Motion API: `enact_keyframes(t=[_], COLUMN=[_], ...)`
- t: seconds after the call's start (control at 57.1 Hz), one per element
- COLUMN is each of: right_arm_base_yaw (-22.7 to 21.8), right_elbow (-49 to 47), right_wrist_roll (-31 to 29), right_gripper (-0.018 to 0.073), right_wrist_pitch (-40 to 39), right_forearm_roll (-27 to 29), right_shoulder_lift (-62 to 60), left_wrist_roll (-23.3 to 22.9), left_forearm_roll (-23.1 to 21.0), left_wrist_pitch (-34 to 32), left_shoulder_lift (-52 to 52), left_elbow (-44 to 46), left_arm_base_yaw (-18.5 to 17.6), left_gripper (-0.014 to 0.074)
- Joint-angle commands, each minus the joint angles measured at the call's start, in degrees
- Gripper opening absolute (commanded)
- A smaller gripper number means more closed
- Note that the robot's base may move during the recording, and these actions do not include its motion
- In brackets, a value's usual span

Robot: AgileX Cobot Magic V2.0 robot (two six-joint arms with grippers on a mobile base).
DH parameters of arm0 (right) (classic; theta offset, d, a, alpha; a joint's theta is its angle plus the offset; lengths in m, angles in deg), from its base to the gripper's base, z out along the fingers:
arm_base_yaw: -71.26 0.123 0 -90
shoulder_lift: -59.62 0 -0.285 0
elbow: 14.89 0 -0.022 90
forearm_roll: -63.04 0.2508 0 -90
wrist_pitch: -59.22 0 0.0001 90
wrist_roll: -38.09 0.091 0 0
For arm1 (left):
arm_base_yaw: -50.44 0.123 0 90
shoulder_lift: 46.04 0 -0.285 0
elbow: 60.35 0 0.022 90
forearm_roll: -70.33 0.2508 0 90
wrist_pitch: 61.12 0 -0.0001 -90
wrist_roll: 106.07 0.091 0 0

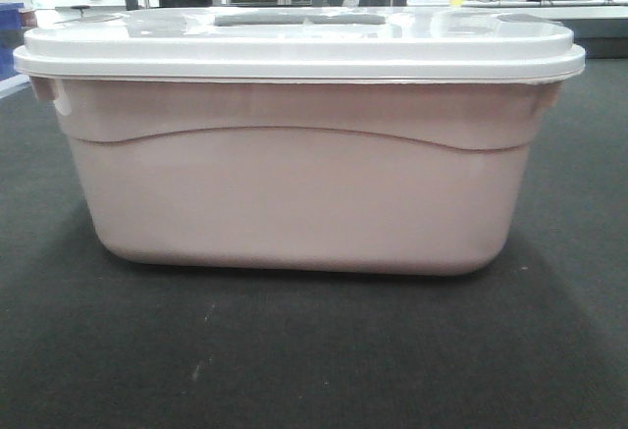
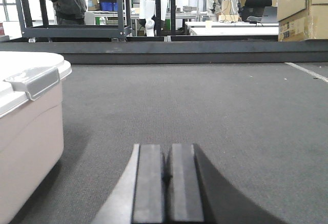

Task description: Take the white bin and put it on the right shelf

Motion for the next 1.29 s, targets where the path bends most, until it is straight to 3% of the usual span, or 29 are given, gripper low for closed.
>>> enact_keyframes(t=[0.0,1.085,1.19,1.277], right_arm_base_yaw=[-0.15,-0.15,-0.15,-0.15], right_elbow=[-0.15,-0.15,-0.15,-0.31], right_wrist_roll=[-0.05,-0.05,-0.05,-0.05], right_gripper=[0.0069,0.0069,0.0069,0.0069], right_wrist_pitch=[-4.70,-4.80,-5.65,-9.95], right_forearm_roll=[0.28,0.28,0.28,0.33], right_shoulder_lift=[-1.10,-1.11,-1.11,-1.11], left_wrist_roll=[-0.25,-0.25,-0.25,-0.25], left_forearm_roll=[0.06,-0.65,-1.06,-1.06], left_wrist_pitch=[-4.99,-5.32,-7.94,-14.08], left_shoulder_lift=[0.78,0.78,0.78,0.78], left_elbow=[-0.54,-0.54,-0.54,-0.34], left_arm_base_yaw=[-0.02,-0.02,-0.02,-0.02], left_gripper=[-0.0117,-0.0117,-0.0117,-0.0117])
